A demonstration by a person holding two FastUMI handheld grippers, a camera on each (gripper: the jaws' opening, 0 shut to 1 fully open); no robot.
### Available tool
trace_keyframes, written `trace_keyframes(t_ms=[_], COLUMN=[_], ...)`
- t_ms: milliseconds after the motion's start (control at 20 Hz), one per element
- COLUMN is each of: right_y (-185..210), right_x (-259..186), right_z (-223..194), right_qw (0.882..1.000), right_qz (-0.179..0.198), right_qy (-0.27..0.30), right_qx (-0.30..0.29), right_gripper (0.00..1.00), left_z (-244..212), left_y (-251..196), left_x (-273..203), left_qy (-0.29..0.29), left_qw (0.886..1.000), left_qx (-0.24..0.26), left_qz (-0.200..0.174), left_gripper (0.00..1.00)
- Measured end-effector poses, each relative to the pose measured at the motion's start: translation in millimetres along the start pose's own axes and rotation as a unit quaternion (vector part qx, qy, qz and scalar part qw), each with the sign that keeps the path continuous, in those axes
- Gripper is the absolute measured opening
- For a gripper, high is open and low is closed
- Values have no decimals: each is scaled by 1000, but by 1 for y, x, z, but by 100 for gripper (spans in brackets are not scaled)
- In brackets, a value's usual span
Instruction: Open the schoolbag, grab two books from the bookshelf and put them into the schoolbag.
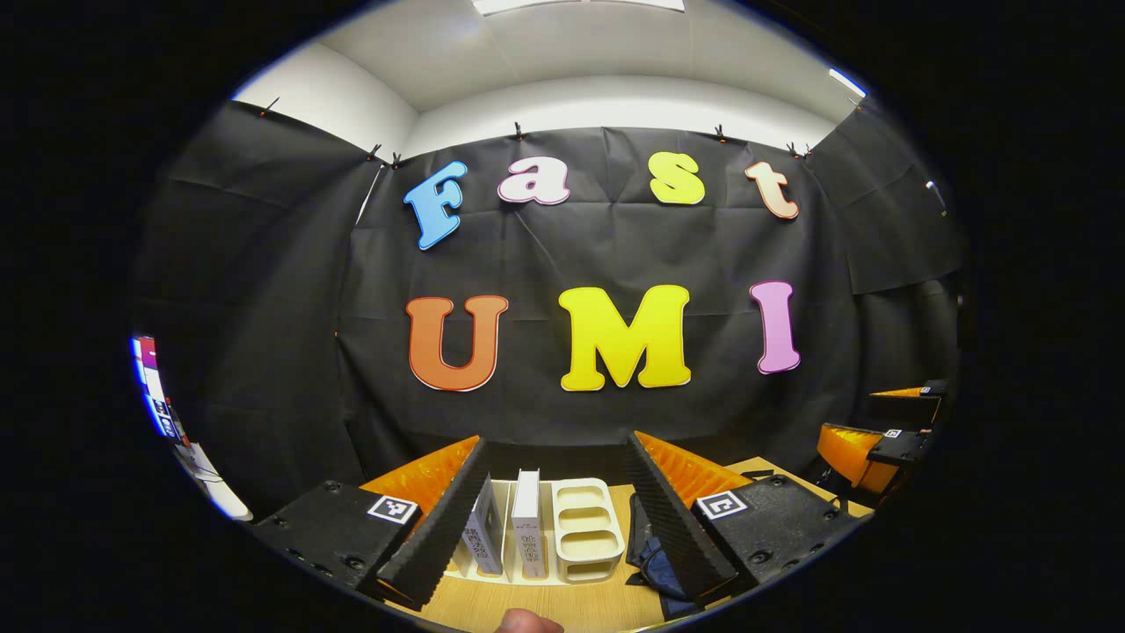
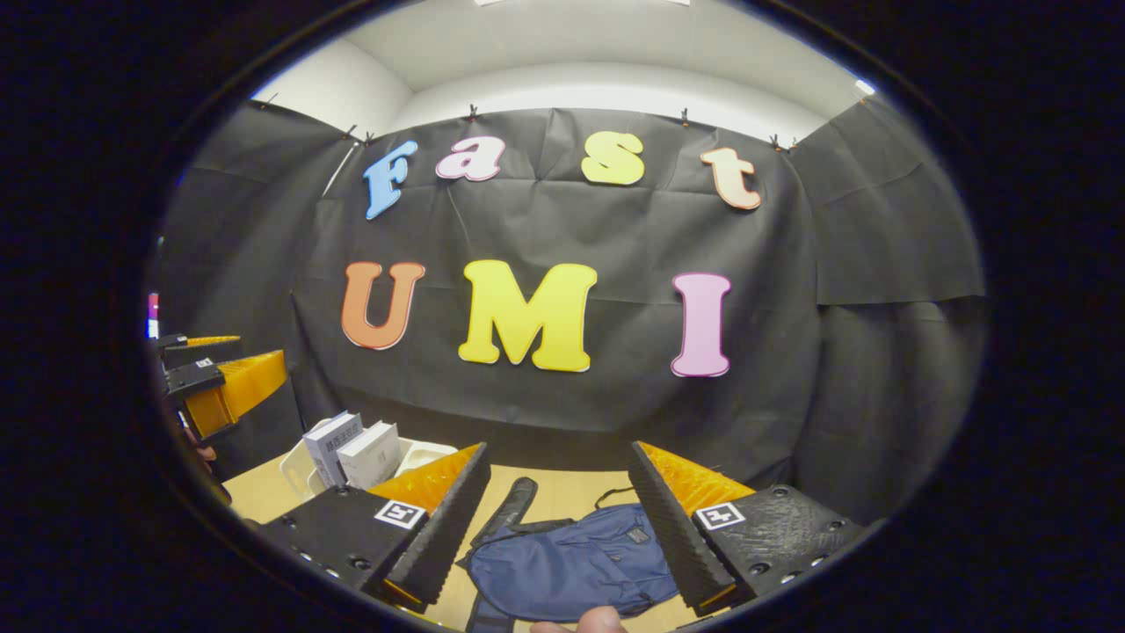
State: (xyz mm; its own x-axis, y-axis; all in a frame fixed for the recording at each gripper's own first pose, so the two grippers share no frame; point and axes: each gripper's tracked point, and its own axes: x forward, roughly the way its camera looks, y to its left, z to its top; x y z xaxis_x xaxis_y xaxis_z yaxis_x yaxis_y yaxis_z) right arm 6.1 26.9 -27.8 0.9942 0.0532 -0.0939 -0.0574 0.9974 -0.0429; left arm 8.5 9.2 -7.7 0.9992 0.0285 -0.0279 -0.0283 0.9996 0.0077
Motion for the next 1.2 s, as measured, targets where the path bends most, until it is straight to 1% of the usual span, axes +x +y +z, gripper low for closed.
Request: trace_keyframes(t_ms=[50, 100, 150, 200, 350, 400, 450, 550, 600, 700, 850, 950, 1100, 1200], right_y=[1, 0, 1, 0, 0, 1, 2, 6, 10, 13, 23, 37, 55, 61], right_x=[0, 1, 1, 1, 1, 1, 2, 4, 6, 9, 12, 15, 19, 16], right_z=[-1, -3, -5, -8, -19, -24, -31, -47, -58, -81, -117, -143, -190, -217], right_qw=[1000, 1000, 1000, 1000, 999, 999, 998, 996, 995, 989, 977, 966, 942, 925], right_qz=[1, 2, 3, 3, 6, 9, 12, 20, 27, 32, 39, 53, 75, 81], right_qy=[2, 4, 7, 11, 31, 40, 48, 75, 93, 132, 194, 237, 312, 353], right_qx=[-3, -5, -7, -10, -26, -28, -29, -36, -41, -58, -79, -88, -102, -118], right_gripper=[98, 95, 98, 95, 95, 98, 98, 93, 95, 96, 96, 96, 96, 96], left_z=[-1, -2, -3, -5, -5, -5, -5, -5, -5, -7, -14, -17, -25, -28], left_y=[1, 1, 1, 0, 0, -1, 0, 1, 1, 2, 10, 13, 19, 26], left_x=[2, 2, 1, 2, 1, 2, 2, 2, 2, 1, -1, -4, -8, -9], left_qy=[0, 1, 3, 5, 10, 10, 10, 11, 10, 10, 19, 23, 27, 33], left_qw=[1000, 1000, 1000, 1000, 1000, 1000, 1000, 1000, 1000, 1000, 1000, 1000, 999, 999], left_qx=[1, 1, 1, 1, -2, -2, -2, 1, 2, 5, 16, 13, 6, 5], left_qz=[1, 2, 2, 1, 0, 0, 0, 1, 3, 4, 13, 17, 22, 29], left_gripper=[99, 99, 99, 99, 99, 99, 99, 99, 99, 99, 99, 99, 99, 99])
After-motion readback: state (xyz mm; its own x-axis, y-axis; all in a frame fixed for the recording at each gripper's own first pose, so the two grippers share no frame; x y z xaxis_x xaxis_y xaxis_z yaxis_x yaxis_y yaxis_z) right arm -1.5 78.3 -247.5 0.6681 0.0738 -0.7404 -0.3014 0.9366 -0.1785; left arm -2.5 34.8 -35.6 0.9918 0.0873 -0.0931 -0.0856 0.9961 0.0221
